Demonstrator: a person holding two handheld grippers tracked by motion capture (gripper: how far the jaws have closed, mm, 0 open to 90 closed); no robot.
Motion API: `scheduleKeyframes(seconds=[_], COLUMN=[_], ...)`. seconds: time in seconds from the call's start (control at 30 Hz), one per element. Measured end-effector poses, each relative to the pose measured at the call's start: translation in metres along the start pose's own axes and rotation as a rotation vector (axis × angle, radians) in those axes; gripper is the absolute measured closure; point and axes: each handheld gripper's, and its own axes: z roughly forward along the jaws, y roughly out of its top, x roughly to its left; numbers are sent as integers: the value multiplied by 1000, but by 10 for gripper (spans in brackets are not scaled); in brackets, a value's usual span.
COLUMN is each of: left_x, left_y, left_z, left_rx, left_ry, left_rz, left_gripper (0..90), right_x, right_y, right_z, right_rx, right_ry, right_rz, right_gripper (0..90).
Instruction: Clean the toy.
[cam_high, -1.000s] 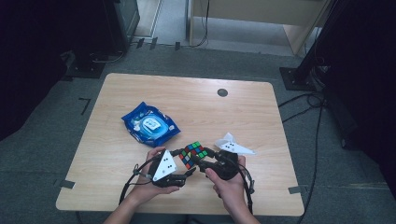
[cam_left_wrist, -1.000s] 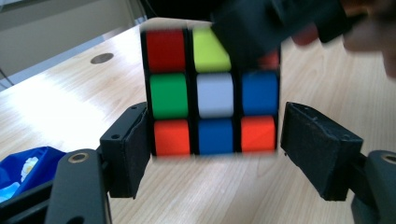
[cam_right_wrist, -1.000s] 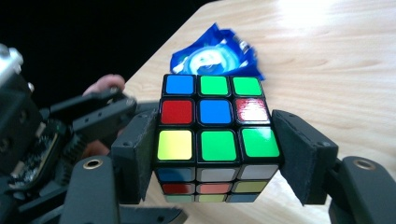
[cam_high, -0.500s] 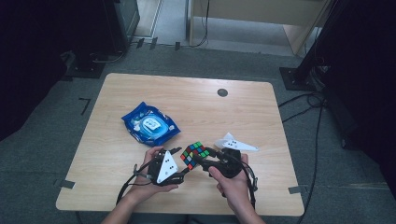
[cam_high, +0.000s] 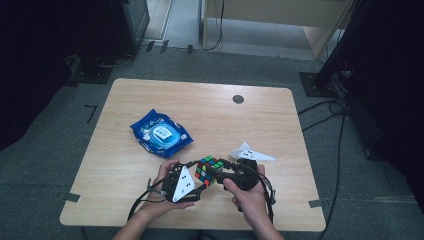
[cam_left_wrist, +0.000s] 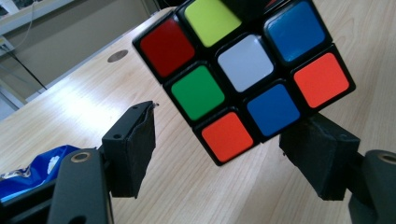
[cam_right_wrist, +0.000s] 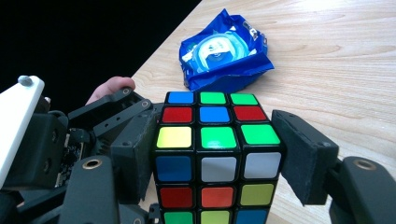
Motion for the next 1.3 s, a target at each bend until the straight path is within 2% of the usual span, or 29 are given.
scheduleKeyframes(seconds=[0.27,0.53,0.7,0.97,1.0,1.1,1.17,1.23,1.3], left_x=[-5,-5,-8,-10,-10,-4,-1,4,9], left_y=[2,2,2,2,3,2,1,0,-1], left_z=[1,2,3,0,0,-2,-3,-4,-4], left_rx=[0,-4,-10,-44,-52,-50,-44,-39,-35], left_ry=[-17,-34,-43,-69,-57,-62,-51,-33,-14], left_rz=[11,-6,-1,12,8,-10,-18,-37,-62], left_gripper=[246,218,214,295,337,338,338,338,338], right_x=[4,6,7,7,6,7,7,7,5], right_y=[-3,-5,-7,-8,-8,-10,-10,-8,-1], right_z=[5,9,12,13,14,17,18,15,7], right_rx=[16,32,47,57,61,77,79,66,27], right_ry=[2,-4,-14,-5,-1,1,7,18,32], right_rz=[-11,-19,-27,-23,-24,-27,-36,-49,-60], right_gripper=[346,345,346,344,343,337,331,324,324])
